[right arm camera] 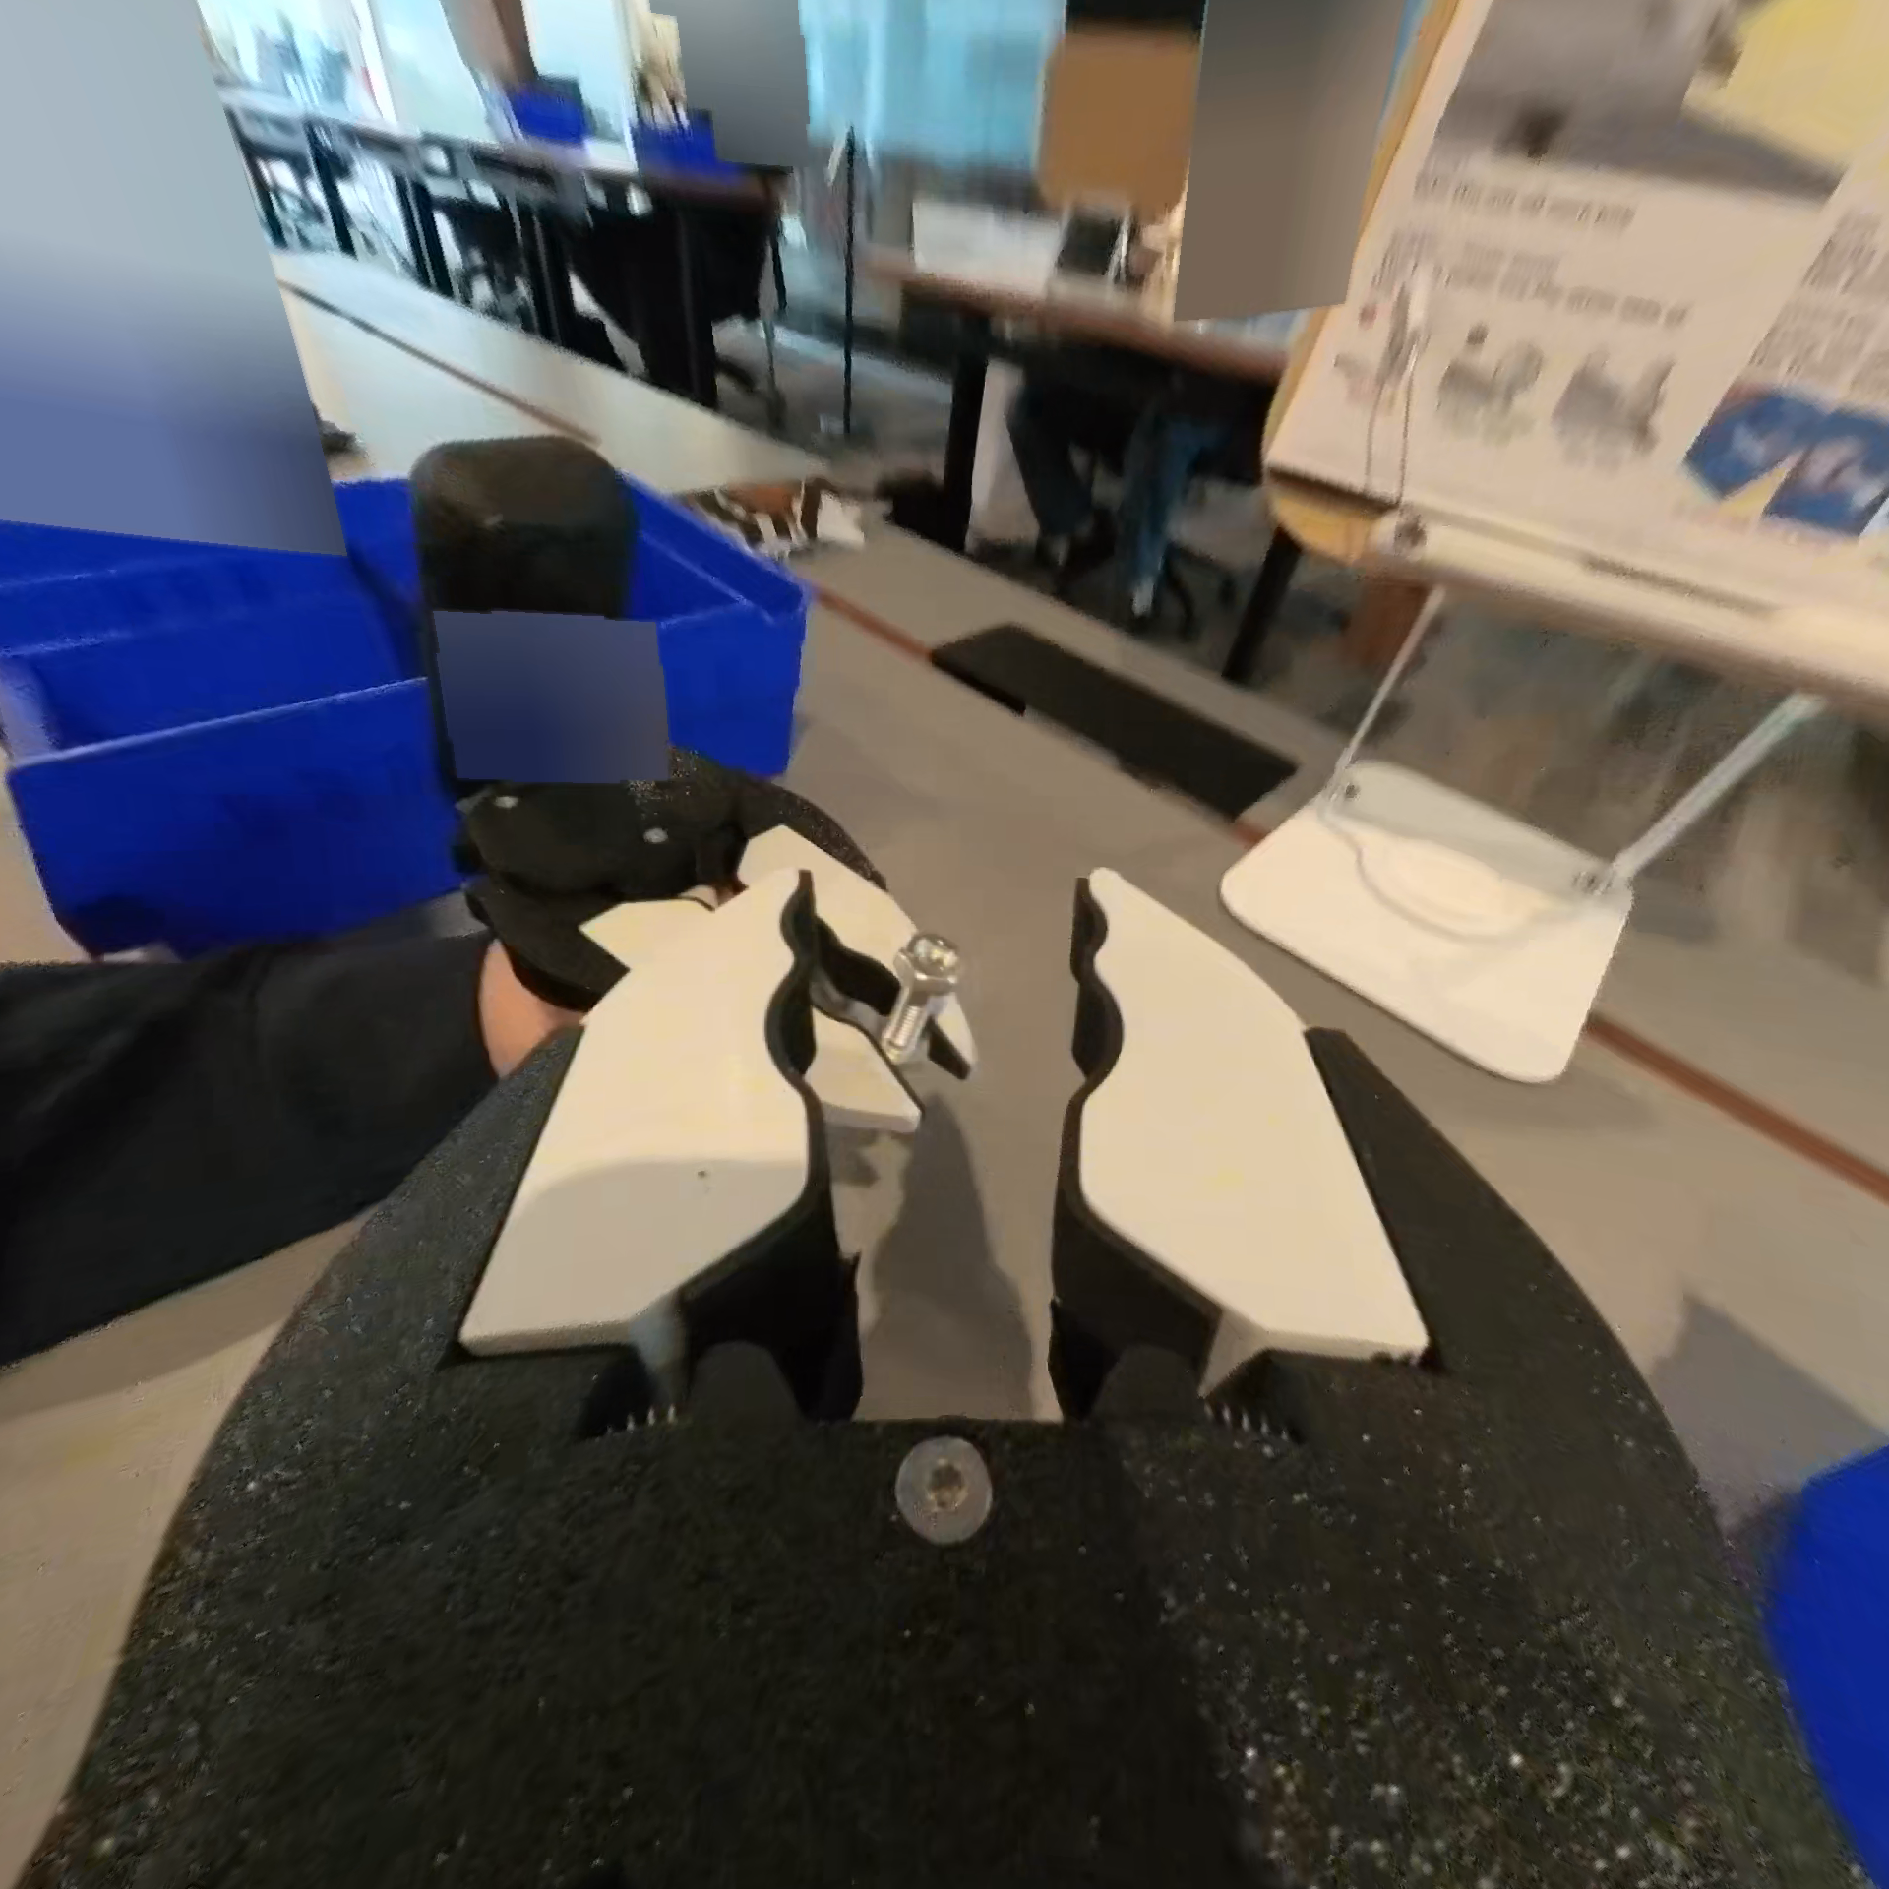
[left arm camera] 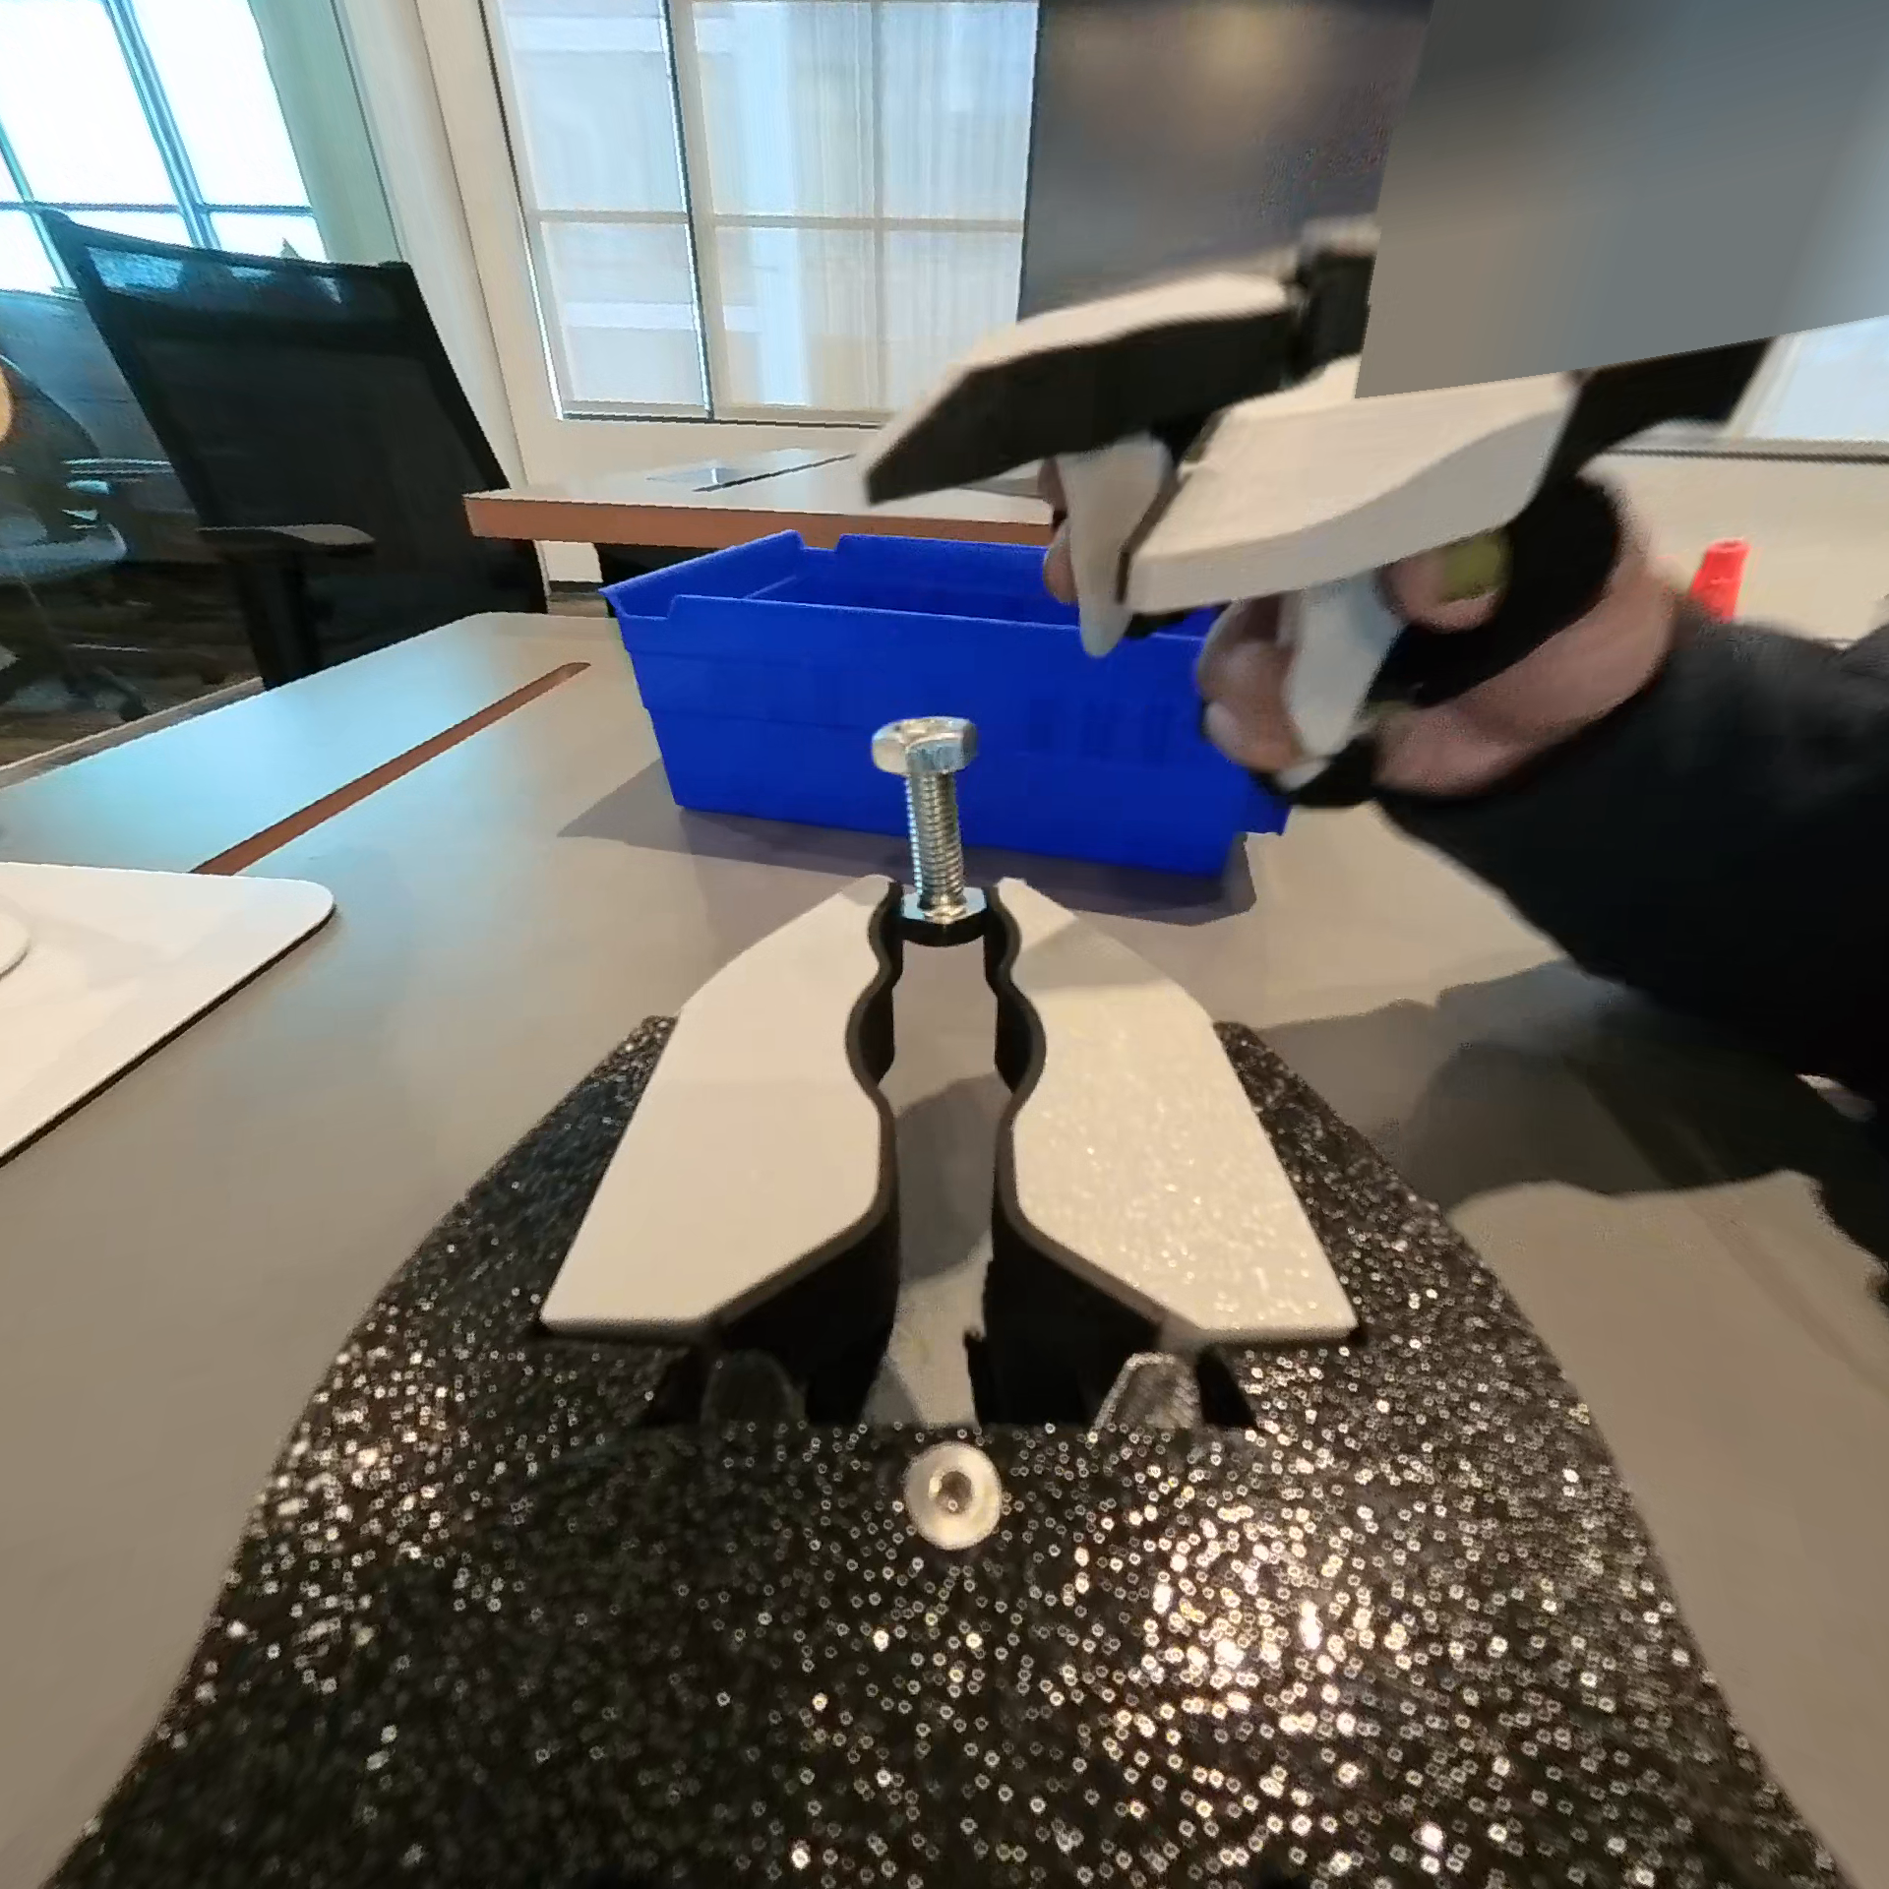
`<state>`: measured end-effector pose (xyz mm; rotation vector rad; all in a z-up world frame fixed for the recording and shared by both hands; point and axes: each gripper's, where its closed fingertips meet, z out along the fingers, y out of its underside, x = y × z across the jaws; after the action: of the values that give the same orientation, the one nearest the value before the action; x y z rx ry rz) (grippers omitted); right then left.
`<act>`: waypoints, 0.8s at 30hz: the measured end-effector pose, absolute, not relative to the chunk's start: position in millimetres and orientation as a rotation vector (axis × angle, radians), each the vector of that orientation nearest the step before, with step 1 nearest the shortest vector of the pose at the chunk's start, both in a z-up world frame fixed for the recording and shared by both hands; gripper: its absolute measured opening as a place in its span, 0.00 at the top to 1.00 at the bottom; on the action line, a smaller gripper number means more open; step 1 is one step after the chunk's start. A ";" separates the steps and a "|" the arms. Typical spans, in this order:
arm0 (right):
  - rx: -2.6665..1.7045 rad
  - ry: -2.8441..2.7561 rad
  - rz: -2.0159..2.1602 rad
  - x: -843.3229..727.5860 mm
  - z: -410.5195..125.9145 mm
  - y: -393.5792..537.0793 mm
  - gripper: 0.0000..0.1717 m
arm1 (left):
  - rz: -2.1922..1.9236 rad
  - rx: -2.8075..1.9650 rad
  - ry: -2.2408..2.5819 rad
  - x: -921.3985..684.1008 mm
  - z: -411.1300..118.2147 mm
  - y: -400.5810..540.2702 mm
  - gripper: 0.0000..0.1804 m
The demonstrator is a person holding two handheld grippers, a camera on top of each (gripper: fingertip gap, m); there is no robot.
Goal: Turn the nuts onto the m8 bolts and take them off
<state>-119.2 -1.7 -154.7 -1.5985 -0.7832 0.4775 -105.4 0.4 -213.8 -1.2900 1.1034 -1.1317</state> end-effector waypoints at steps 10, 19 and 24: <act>-1.520 -0.860 0.696 -127.4 -179.9 -12.7 0.75 | -1.202 -1.256 1.095 -109.2 -209.7 -2.1 0.92; -1.507 -0.877 0.728 -130.0 -179.5 -15.6 0.77 | -1.204 -1.252 1.114 -107.8 -209.4 -5.9 0.92; -1.514 -0.894 0.729 -129.4 -181.1 -16.4 0.79 | -1.204 -1.255 1.122 -107.1 -209.9 -6.4 0.92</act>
<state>-129.4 -16.4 -181.1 -1.5137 -0.8942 0.7289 -107.1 -6.4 -209.9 -1.2545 1.1216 -1.2045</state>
